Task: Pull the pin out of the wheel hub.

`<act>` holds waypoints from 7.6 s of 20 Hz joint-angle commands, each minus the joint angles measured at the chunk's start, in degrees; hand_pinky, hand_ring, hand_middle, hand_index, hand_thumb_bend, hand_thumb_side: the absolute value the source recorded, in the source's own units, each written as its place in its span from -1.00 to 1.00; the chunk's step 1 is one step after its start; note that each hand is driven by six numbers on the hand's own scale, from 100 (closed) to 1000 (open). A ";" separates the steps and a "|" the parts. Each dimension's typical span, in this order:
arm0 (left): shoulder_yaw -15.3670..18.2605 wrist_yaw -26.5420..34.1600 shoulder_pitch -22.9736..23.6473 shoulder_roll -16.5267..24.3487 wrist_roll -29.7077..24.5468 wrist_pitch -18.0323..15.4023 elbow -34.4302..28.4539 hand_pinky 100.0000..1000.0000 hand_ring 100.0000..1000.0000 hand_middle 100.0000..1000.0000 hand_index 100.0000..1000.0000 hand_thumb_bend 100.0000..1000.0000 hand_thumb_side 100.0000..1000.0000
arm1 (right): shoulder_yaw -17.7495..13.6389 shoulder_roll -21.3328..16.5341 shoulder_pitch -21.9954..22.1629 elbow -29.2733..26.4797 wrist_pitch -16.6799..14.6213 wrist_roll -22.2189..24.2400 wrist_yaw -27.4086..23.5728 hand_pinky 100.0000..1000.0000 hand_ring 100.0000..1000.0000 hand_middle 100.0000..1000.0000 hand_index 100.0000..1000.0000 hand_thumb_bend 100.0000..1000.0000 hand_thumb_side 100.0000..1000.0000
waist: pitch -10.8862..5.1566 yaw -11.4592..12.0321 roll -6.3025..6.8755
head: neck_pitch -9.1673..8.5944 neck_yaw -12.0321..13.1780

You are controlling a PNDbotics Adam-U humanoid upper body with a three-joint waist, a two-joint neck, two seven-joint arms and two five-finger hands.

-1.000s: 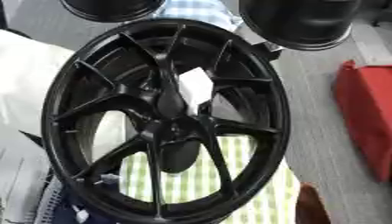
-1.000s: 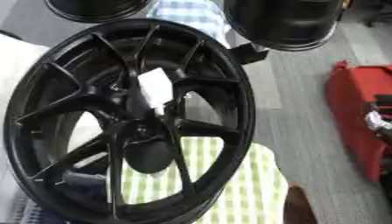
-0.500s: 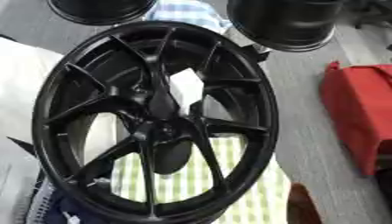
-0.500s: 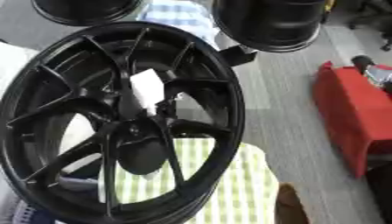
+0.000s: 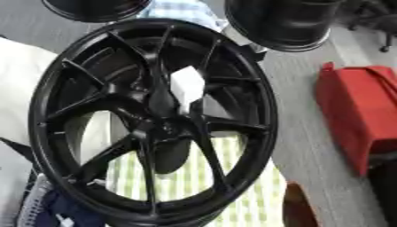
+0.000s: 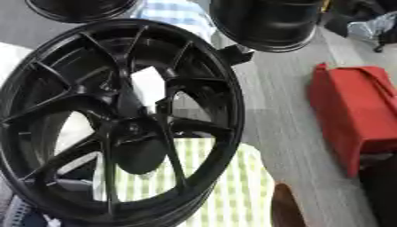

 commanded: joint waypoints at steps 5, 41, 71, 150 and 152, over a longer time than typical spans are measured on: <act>0.23 -0.68 0.91 2.30 0.30 0.58 -0.57 0.53 0.78 0.04 0.35 0.10 -0.10 | 9.58 7.41 -18.39 8.98 -5.11 18.02 1.56 0.62 0.54 0.44 0.58 -0.10 -0.46 | -2.26 -0.61 -0.38 | 1.70 -0.02; 0.79 -1.68 4.09 3.95 0.21 1.60 0.12 0.53 0.79 0.05 0.36 0.08 -0.09 | 17.66 41.40 -29.45 14.54 -10.48 37.66 10.67 0.55 0.55 0.48 0.59 -0.16 -0.51 | -5.52 -3.07 -1.94 | 1.10 0.37; -0.42 -1.87 2.58 3.49 -1.84 2.25 0.75 0.54 0.79 0.06 0.36 0.05 -0.06 | 20.51 46.21 -27.04 18.30 -1.83 32.18 20.92 0.35 0.34 0.32 0.55 -0.20 -0.60 | -3.73 -0.70 -1.38 | 1.68 -2.49; -1.24 -2.97 1.06 2.71 -3.43 2.83 1.30 0.56 0.81 0.08 0.36 -0.02 -0.01 | 15.76 38.77 -32.03 17.61 10.86 31.28 3.01 0.18 0.07 -0.37 -0.12 -0.87 -0.95 | -3.82 1.33 -1.94 | 0.83 -3.95; -1.22 -2.96 1.06 2.68 -3.47 2.86 1.33 0.56 0.81 0.08 0.36 -0.02 0.00 | 14.39 37.82 -32.53 17.80 11.70 30.28 0.82 0.16 0.06 -0.38 -0.12 -1.00 -0.78 | -3.88 1.30 -1.95 | 0.74 -3.95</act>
